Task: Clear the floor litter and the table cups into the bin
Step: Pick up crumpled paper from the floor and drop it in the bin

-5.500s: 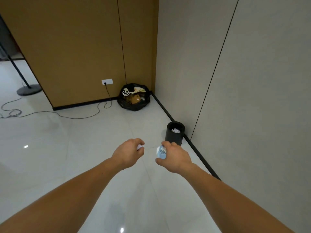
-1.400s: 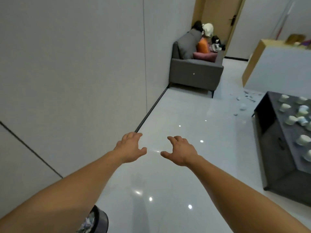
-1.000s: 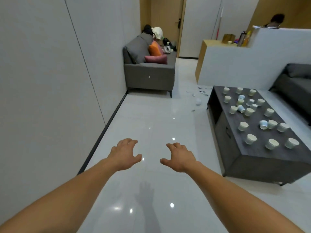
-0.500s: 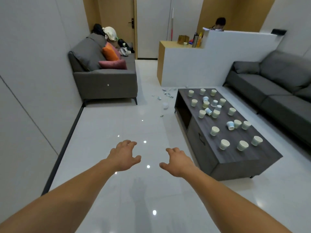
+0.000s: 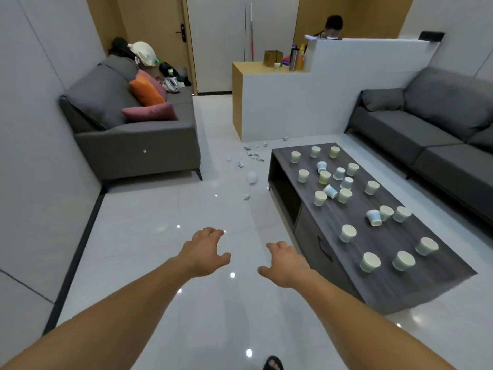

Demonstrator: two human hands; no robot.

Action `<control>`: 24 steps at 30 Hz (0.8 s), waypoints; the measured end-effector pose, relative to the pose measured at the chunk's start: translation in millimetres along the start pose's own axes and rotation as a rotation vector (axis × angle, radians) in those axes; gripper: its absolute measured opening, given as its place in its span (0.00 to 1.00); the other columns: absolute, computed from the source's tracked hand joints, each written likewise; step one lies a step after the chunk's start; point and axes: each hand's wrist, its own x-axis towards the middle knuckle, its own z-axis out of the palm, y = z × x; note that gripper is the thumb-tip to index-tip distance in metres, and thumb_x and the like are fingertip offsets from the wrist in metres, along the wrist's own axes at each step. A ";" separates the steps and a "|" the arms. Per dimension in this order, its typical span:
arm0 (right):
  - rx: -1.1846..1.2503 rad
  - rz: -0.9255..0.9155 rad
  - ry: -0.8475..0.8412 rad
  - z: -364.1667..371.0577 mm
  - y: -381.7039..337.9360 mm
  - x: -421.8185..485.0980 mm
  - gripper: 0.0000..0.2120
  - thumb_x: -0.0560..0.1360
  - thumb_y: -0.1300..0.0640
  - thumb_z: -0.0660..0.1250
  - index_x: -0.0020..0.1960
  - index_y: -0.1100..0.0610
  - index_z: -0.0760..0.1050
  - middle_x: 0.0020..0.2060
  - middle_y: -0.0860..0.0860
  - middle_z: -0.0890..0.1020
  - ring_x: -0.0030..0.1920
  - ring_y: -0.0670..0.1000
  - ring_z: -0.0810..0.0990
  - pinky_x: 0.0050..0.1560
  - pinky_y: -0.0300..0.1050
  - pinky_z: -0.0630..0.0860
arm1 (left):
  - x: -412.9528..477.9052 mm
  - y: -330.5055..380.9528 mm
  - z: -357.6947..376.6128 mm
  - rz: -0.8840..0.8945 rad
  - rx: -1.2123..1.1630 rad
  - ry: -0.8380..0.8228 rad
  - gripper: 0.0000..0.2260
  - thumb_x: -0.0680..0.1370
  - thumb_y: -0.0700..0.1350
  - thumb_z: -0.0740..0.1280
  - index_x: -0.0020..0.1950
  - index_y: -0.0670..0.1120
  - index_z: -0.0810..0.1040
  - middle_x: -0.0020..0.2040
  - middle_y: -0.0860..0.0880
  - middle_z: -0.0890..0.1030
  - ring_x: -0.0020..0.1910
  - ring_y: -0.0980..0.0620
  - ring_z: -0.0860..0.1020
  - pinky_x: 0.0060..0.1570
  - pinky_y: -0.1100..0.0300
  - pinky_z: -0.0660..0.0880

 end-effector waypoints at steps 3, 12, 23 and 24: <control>0.013 -0.021 0.019 -37.3 10.2 60.4 0.36 0.76 0.39 0.61 0.78 0.52 0.54 0.73 0.52 0.63 0.70 0.56 0.64 0.65 0.53 0.70 | 60.4 6.1 -32.4 -0.026 0.020 0.032 0.31 0.76 0.59 0.62 0.76 0.51 0.58 0.75 0.51 0.59 0.73 0.49 0.59 0.69 0.51 0.62; -0.009 -0.058 0.006 -102.8 26.0 209.3 0.36 0.77 0.39 0.61 0.78 0.52 0.53 0.73 0.52 0.63 0.70 0.56 0.65 0.64 0.53 0.70 | 215.4 6.5 -79.6 -0.048 0.014 0.031 0.31 0.76 0.59 0.62 0.76 0.50 0.58 0.76 0.50 0.59 0.74 0.48 0.58 0.70 0.50 0.62; -0.055 0.030 0.060 -192.5 0.3 427.2 0.36 0.76 0.38 0.61 0.78 0.52 0.53 0.73 0.52 0.62 0.71 0.56 0.63 0.63 0.54 0.71 | 455.9 -46.0 -164.6 0.047 -0.041 0.048 0.32 0.76 0.59 0.63 0.76 0.50 0.58 0.76 0.49 0.59 0.73 0.47 0.59 0.69 0.49 0.63; -0.050 0.035 0.075 -200.5 -2.5 444.6 0.36 0.76 0.38 0.61 0.78 0.52 0.54 0.73 0.52 0.62 0.70 0.56 0.64 0.62 0.54 0.71 | 474.5 -49.4 -173.1 0.055 -0.035 0.044 0.32 0.76 0.59 0.63 0.76 0.50 0.58 0.76 0.49 0.59 0.73 0.47 0.59 0.69 0.48 0.64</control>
